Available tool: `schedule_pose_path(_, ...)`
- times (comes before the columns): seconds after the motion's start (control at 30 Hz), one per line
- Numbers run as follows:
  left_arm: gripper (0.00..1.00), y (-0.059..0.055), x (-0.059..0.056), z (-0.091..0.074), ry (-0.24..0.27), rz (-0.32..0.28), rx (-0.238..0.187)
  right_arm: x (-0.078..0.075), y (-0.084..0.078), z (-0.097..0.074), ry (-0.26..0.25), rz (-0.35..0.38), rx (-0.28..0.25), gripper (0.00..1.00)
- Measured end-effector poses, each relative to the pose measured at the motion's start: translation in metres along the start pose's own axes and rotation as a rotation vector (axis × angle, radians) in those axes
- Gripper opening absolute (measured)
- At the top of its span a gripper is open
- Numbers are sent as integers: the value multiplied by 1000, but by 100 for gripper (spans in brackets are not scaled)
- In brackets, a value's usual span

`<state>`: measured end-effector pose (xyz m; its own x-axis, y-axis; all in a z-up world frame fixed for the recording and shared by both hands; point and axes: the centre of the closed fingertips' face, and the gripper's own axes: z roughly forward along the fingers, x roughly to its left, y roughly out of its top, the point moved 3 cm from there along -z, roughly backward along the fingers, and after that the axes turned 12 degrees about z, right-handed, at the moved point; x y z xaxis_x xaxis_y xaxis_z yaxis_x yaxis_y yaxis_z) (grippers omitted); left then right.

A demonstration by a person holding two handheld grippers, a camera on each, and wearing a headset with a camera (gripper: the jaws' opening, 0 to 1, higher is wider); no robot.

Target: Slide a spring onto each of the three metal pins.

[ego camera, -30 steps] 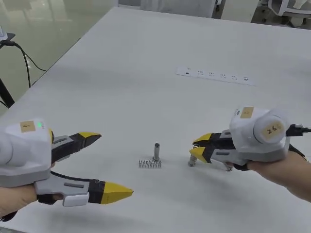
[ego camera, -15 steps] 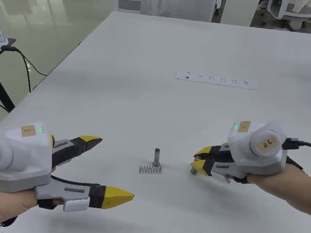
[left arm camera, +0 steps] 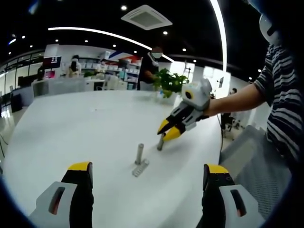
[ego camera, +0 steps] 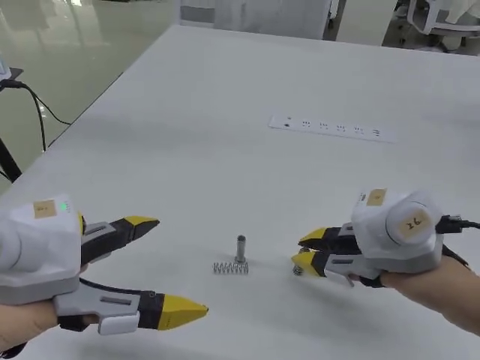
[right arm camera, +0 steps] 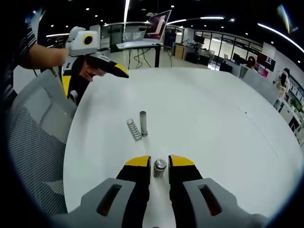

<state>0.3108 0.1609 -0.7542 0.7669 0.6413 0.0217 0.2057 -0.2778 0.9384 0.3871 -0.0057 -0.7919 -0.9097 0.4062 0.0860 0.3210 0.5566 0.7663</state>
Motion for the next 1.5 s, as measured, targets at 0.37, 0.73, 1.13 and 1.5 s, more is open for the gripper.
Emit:
schedule_pose_path(0.37,93,1,0,1,-6,1,-1,7,12,-19,12,3,-57,12)
schedule_pose_path(0.73,93,2,0,2,-7,-2,-3,33,28,-24,87,-9,-103,12)
schedule_pose_path(1.13,92,2,0,1,-2,-5,-6,47,29,-28,123,-24,-115,12)
schedule_pose_path(1.5,92,3,0,-1,-1,-5,-8,57,28,-22,141,-59,-87,11)
